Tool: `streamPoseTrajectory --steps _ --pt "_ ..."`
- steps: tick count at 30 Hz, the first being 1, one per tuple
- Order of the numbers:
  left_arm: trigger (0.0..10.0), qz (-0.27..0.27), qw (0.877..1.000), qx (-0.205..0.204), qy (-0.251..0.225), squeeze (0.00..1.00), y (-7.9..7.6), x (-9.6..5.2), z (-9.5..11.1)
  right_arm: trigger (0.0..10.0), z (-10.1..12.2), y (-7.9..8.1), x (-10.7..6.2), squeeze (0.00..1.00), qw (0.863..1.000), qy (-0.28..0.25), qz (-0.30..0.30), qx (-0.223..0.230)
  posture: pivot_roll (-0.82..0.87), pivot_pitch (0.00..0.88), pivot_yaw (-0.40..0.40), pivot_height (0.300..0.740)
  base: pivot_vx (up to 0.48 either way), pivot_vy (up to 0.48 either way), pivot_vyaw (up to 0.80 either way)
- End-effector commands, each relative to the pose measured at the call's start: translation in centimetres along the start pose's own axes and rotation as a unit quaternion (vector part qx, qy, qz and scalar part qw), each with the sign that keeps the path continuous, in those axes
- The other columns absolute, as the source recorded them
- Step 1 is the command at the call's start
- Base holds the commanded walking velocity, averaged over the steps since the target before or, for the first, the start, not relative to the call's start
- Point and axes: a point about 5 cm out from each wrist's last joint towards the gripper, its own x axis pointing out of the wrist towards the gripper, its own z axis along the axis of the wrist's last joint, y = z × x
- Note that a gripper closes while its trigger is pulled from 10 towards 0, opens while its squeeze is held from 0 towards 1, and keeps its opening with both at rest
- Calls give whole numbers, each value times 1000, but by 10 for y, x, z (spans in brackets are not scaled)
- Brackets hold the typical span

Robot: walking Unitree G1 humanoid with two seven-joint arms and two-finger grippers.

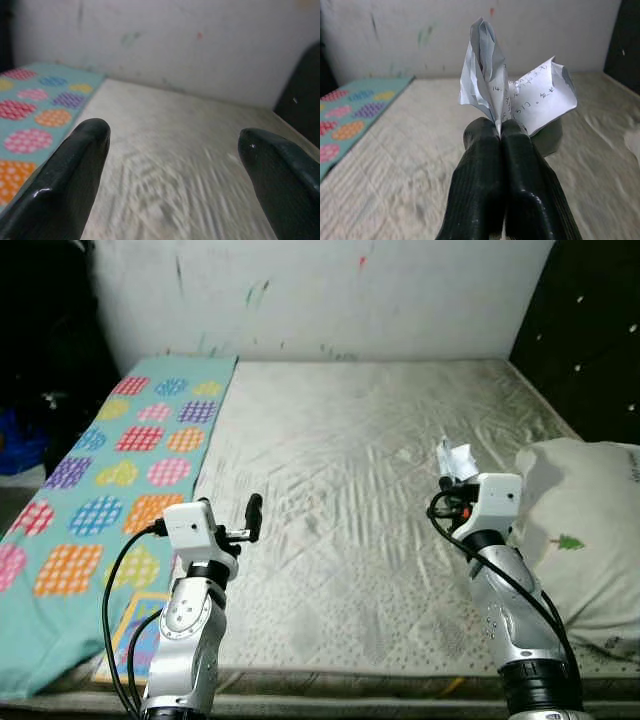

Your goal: Clean up the room

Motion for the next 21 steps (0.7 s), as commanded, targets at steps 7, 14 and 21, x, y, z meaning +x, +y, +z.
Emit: streamPoseTrajectory --steps 7,14,21 --pt "10000 40 999 11 14 0 14 -3 -4 10000 4 10 5 0 1000 -3 24 -20 -152 0 2 740 0 0 0" --pt "10000 53 998 15 21 0 23 -8 -6 10000 8 11 1 0 997 15 73 -15 -153 0 8 740 0 0 0" --pt "10000 93 995 28 32 0 51 -32 -12 10000 -14 15 -21 0 995 44 84 -14 -122 0 -10 740 0 0 0"
